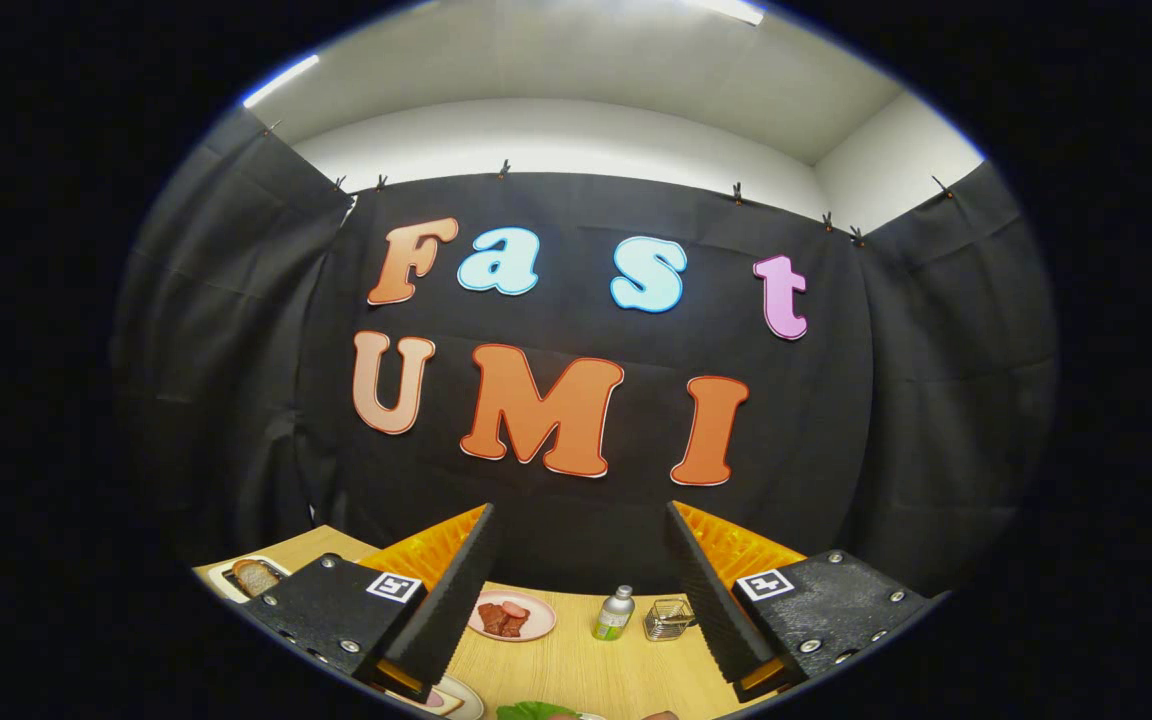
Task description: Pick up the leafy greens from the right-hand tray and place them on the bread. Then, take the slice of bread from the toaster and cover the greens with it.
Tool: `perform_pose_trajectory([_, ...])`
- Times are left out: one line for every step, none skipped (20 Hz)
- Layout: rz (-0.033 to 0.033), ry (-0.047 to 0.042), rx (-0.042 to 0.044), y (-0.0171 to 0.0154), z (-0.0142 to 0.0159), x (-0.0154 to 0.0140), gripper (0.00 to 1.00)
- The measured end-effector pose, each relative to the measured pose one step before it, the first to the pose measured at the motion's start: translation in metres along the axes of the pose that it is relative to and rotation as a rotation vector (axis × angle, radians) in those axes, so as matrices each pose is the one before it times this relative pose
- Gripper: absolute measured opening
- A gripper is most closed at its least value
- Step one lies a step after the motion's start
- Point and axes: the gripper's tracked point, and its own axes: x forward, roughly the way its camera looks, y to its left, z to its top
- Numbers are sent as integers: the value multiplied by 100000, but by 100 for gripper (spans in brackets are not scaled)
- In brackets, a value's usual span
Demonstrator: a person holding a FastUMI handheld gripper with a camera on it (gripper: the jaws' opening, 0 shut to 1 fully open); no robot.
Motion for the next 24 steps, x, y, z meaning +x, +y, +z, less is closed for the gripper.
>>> perform_pose_trajectory([-540, 123, -684, -266, -215, -93, 98])
perform_pose_trajectory([-433, 85, 21, -149, -139, -11, 99])
perform_pose_trajectory([-230, 810, 698, 37, -438, 38, 99])
perform_pose_trajectory([31, 1453, 657, 103, -632, 113, 99])
perform_pose_trajectory([-548, 1737, -15, -39, -732, 271, 99])
perform_pose_trajectory([-958, 2022, -323, -208, -833, 297, 99])
perform_pose_trajectory([-629, 2517, -229, -182, -1058, 191, 98])
perform_pose_trajectory([-98, 2867, 109, 89, -1229, 290, 97])
perform_pose_trajectory([-118, 4084, 384, 179, -1485, 451, 98])
perform_pose_trajectory([-105, 3840, 221, 44, -1527, 280, 98])
perform_pose_trajectory([-209, 2927, -271, -90, -1390, 122, 98])
perform_pose_trajectory([508, 2859, -465, 25, -1349, 138, 97])
perform_pose_trajectory([351, 3700, -393, 6, -1559, 227, 97])
perform_pose_trajectory([-130, 4043, -274, -173, -1697, 243, 97])
perform_pose_trajectory([-556, 3537, -204, -292, -1505, 178, 97])
perform_pose_trajectory([-482, 3752, -608, -184, -1394, 416, 97])
perform_pose_trajectory([822, 3926, -350, 197, -1428, 473, 97])
perform_pose_trajectory([3675, 5768, 434, 735, -1850, 440, 97])
perform_pose_trajectory([4265, 5955, 1469, 797, -1930, 167, 97])
perform_pose_trajectory([2846, 6144, 1677, 424, -1859, 438, 97])
perform_pose_trajectory([1550, 5724, 1673, 200, -1647, 414, 96])
perform_pose_trajectory([647, 5065, 1538, 170, -1666, 534, 96])
perform_pose_trajectory([672, 3865, 1351, -263, -1608, 840, 96])
perform_pose_trajectory([218, 3641, 566, -169, -1473, 752, 96])
